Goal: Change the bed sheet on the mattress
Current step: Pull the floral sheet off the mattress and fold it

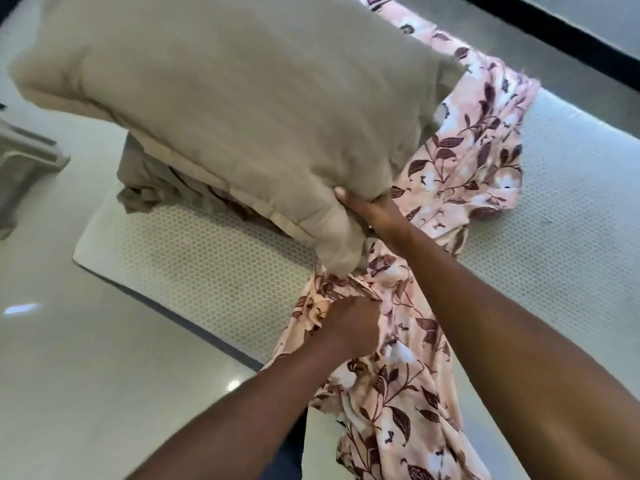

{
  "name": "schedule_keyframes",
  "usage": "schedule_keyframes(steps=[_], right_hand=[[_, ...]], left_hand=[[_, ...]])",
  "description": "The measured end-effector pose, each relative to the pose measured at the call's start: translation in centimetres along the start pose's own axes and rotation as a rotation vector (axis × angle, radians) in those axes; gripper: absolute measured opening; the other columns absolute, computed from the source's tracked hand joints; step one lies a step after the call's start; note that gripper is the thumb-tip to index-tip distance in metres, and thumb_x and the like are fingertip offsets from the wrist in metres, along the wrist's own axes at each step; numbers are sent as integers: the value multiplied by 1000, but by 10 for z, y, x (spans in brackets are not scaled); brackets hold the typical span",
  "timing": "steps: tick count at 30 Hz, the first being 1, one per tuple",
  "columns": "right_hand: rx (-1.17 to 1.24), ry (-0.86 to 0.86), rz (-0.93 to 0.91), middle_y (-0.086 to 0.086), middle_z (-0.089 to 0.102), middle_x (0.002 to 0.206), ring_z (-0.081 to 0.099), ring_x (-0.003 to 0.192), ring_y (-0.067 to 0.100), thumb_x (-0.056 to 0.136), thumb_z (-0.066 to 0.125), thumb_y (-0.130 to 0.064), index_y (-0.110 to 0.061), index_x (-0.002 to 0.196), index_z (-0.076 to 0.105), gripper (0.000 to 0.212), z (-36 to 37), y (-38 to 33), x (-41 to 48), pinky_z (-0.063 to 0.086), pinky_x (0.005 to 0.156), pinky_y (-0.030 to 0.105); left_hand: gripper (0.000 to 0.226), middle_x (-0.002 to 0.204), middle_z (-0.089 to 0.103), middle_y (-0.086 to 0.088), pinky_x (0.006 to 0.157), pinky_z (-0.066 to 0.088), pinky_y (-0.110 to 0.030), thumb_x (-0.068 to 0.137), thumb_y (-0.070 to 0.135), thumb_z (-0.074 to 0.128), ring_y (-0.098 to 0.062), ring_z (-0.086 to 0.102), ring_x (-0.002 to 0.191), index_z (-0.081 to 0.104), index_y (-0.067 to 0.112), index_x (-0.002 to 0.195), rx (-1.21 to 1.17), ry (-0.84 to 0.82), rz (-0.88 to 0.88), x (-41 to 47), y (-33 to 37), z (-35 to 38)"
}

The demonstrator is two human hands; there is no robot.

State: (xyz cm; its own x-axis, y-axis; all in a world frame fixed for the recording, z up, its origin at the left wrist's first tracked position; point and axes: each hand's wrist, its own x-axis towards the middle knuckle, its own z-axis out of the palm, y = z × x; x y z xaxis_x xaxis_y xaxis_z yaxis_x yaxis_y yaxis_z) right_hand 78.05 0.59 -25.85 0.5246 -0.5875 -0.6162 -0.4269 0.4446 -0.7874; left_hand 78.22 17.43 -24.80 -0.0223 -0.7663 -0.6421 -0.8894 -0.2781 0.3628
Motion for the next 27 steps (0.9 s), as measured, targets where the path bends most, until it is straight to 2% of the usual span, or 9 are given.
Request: schedule_keyframes(steps=[4, 6, 8, 11, 13, 16, 18, 23, 27], right_hand=[[170, 207, 55, 3, 74, 100, 71, 91, 18, 92, 56, -57, -14, 112, 68, 49, -46, 45, -49, 58, 64, 31], [-25, 375, 79, 4, 72, 87, 71, 82, 28, 98, 48, -48, -12, 97, 67, 41, -43, 75, -67, 58, 60, 37], [-339, 291, 89, -5, 71, 83, 71, 78, 21, 94, 57, -56, -19, 96, 66, 38, -21, 105, -77, 53, 59, 31], [-779, 207, 61, -14, 72, 94, 69, 86, 8, 71, 60, -88, -32, 110, 64, 68, 21, 132, -68, 55, 77, 30], [-876, 238, 58, -5, 73, 97, 71, 91, 20, 81, 69, -66, -27, 110, 66, 49, 29, 126, -61, 53, 83, 31], [-710, 366, 177, -1, 68, 92, 69, 90, 23, 92, 68, -27, -23, 104, 65, 13, -1, 121, -58, 50, 73, 27], [-623, 562, 166, 0, 68, 90, 68, 84, 24, 86, 66, -17, -23, 100, 66, 15, -39, 126, -58, 51, 69, 28], [-590, 833, 202, 17, 72, 97, 70, 91, 37, 80, 67, -17, -8, 98, 71, 20, -137, 112, -75, 55, 75, 39], [-280, 1145, 588, 24, 72, 107, 70, 102, 42, 84, 63, -18, -1, 102, 71, 26, -233, 148, -119, 58, 80, 47]], left_hand=[[16, 88, 64, -7, 68, 44, -34, 91, 17, 55, -28, 64, 82, 65, 14, 102, 119, 335, 97, -14, 3, -80], [10, 82, 53, 2, 64, 38, -30, 91, 17, 61, -18, 54, 73, 64, 16, 101, 99, 456, 242, 3, 15, -111], [12, 84, 49, 4, 67, 42, -28, 90, 13, 63, -15, 49, 78, 62, 16, 101, 195, 466, 401, 31, 35, -131], [24, 106, 62, -1, 90, 43, -39, 94, 20, 51, -23, 52, 108, 65, 19, 113, 517, 371, 471, 85, 49, -141], [35, 130, 64, -5, 115, 26, -56, 93, 28, 46, -31, 45, 134, 68, 22, 120, 791, 254, 306, 115, 39, -143], [57, 152, 41, -29, 121, 6, -63, 86, 28, 38, -45, 22, 149, 61, 8, 134, 1109, 196, 150, 130, 15, -141], [60, 157, 22, -37, 120, 6, -65, 87, 24, 36, -54, 3, 149, 54, -1, 138, 1190, 252, 148, 123, 16, -137], [52, 161, 33, -6, 122, -2, -59, 100, 27, 37, -35, 17, 152, 45, 13, 149, 1134, 140, 179, 114, 18, -138], [53, 160, 33, -5, 123, 2, -56, 99, 34, 41, -33, 22, 149, 45, 16, 149, 1139, 87, 175, 104, 20, -154]])
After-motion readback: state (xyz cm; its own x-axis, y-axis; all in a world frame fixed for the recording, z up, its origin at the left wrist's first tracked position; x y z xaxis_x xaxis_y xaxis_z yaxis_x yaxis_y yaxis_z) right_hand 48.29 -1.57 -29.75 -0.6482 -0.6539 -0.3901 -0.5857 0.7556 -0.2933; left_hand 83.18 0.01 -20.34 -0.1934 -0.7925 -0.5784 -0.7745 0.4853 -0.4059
